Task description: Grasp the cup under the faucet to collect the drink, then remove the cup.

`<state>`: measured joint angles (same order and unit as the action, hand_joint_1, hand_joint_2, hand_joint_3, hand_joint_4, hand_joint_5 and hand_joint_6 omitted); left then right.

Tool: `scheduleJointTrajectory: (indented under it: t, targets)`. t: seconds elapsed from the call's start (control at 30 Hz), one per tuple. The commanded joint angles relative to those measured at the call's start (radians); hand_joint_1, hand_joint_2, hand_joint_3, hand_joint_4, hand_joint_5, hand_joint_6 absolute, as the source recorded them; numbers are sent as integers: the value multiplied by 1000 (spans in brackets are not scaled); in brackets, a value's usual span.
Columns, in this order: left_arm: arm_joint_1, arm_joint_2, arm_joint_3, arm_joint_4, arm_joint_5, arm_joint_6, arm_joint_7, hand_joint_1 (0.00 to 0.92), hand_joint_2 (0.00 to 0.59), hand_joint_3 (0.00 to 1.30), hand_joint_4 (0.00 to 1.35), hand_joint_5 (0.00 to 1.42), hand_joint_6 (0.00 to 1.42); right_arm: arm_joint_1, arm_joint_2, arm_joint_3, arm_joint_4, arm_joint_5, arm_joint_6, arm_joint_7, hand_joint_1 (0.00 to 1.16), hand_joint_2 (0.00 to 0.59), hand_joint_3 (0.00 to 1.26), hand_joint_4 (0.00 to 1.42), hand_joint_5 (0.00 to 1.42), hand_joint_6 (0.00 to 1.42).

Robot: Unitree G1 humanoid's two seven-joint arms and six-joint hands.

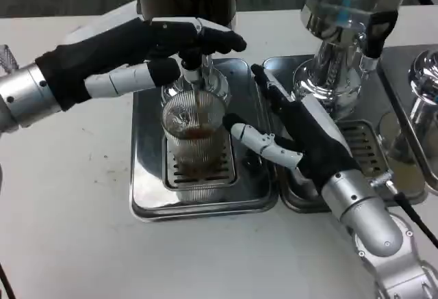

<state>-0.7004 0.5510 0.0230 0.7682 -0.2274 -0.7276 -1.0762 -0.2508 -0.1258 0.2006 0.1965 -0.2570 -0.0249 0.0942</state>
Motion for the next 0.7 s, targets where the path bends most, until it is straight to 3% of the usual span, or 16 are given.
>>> scheduleJointTrajectory:
  t: [0.03, 0.7]
  targets:
    - [37, 8, -22, -12, 20, -5, -32, 0, 57, 295, 180, 179, 184, -31, 7, -1, 23, 17, -18, 10, 459, 241, 0, 0, 0, 27]
    - [48, 15, -14, -21, 16, 3, -17, 0, 62, 302, 181, 179, 188, -119, 29, -1, 116, 61, -37, 38, 459, 241, 6, 0, 11, 59]
